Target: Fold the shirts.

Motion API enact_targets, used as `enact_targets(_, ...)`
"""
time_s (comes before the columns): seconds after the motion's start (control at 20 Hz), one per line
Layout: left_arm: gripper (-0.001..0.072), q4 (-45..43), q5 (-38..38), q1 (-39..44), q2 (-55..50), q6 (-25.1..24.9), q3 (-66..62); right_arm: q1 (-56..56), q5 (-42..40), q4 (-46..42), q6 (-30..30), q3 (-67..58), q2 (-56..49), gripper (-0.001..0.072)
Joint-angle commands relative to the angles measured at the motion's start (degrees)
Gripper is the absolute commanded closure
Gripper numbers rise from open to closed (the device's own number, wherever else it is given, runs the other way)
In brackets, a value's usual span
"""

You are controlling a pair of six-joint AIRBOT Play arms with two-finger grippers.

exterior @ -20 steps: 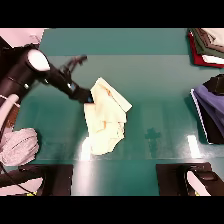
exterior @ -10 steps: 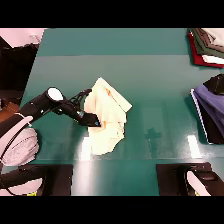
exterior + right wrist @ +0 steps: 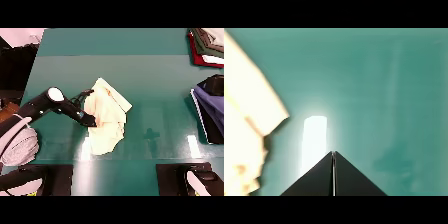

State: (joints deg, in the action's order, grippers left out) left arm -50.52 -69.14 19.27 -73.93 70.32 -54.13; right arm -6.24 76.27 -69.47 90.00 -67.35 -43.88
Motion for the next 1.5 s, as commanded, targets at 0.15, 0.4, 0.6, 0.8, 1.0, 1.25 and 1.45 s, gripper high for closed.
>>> enact_targets(0.15,0.0684,-19.4,-7.3,-9.4,13.7,2.3,-10.7,0.6,-4.9,20.3,0.0,20.3,-0.9,0.03)
enact_targets(0.4,0.0684,-24.5,-8.2,-10.5,17.9,2.3,-12.1,15.6,-24.3,31.0,0.0,33.9,-9.4,0.0303)
enact_targets(0.6,0.0684,-24.6,-10.1,-10.5,17.9,2.3,-12.1,28.8,-44.9,36.5,0.0,34.1,-19.4,0.0303)
enact_targets(0.8,0.0684,-24.5,-10.8,-10.5,17.9,3.2,-12.1,30.9,-49.3,36.9,0.0,28.3,-29.2,0.0303)
enact_targets(1.0,0.0684,-24.5,-10.9,-10.5,17.9,3.2,-12.1,30.8,-49.2,36.9,0.0,22.4,-36.2,0.0303)
enact_targets(1.25,0.0684,-24.5,-10.9,-10.5,17.9,3.2,-12.1,30.8,-50.3,36.4,0.0,19.5,-38.6,0.0307)
enact_targets(1.45,0.0684,-24.5,-10.8,-10.5,17.9,3.2,-12.1,30.8,-49.9,36.5,0.0,19.5,-38.6,0.0411)
